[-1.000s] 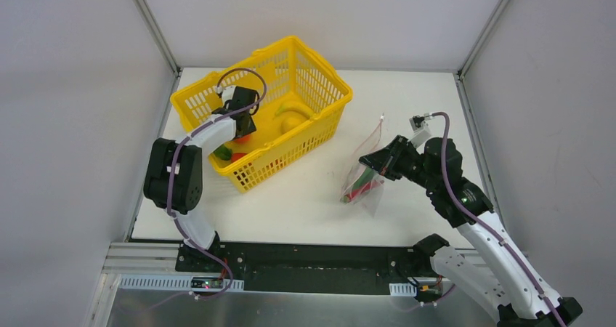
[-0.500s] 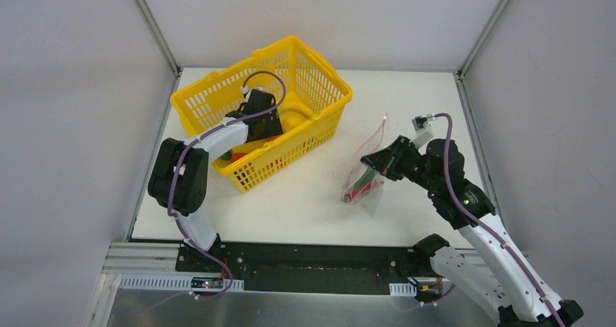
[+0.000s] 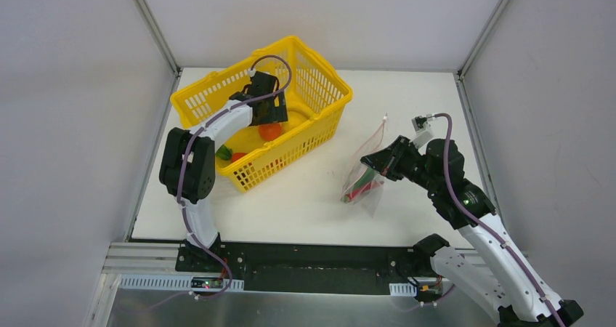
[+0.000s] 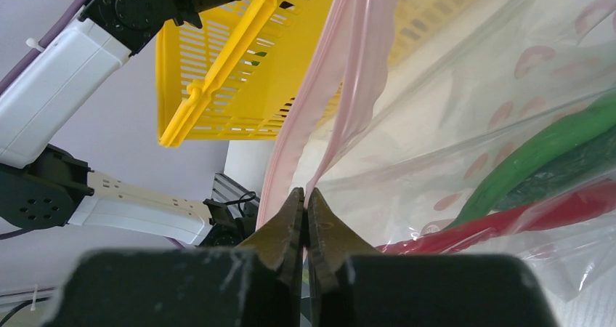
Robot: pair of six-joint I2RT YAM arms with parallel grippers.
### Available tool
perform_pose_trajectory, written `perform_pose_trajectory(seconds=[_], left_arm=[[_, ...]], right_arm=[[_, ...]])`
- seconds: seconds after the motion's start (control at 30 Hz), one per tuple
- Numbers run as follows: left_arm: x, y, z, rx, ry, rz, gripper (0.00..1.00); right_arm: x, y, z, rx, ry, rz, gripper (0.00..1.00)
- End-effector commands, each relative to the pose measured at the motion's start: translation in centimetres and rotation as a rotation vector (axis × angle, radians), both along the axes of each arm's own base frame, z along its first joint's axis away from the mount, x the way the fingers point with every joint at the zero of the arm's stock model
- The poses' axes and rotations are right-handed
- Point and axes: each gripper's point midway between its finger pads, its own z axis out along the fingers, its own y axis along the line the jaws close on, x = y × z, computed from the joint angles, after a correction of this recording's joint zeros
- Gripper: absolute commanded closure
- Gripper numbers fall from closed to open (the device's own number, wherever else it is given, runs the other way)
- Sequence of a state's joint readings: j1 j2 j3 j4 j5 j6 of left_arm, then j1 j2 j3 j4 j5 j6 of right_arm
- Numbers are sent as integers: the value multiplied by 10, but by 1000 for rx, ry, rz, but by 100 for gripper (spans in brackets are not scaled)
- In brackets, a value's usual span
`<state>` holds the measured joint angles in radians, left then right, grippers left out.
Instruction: Place the food in the zip-top bag and seal the zipper
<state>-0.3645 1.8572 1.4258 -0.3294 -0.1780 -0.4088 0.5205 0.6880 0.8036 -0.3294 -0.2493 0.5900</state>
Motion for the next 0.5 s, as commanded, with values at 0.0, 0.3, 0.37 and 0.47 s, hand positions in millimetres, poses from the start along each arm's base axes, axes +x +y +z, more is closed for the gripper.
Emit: perform_pose_trajectory(seconds=[0.0, 0.3, 0.37, 0.47], left_arm=[[-13, 9, -25, 39, 95, -19, 9], [-30, 16, -46, 54, 167, -27, 25], [-30, 14, -47, 44, 169, -36, 30], [-30, 14, -43, 41, 158, -42, 43]], right_arm=[[1, -2, 13, 18, -42, -7, 96], [0, 1, 12, 22, -34, 4, 96], [0, 0, 12, 23, -35, 3, 96], [0, -1, 14, 26, -41, -2, 96]])
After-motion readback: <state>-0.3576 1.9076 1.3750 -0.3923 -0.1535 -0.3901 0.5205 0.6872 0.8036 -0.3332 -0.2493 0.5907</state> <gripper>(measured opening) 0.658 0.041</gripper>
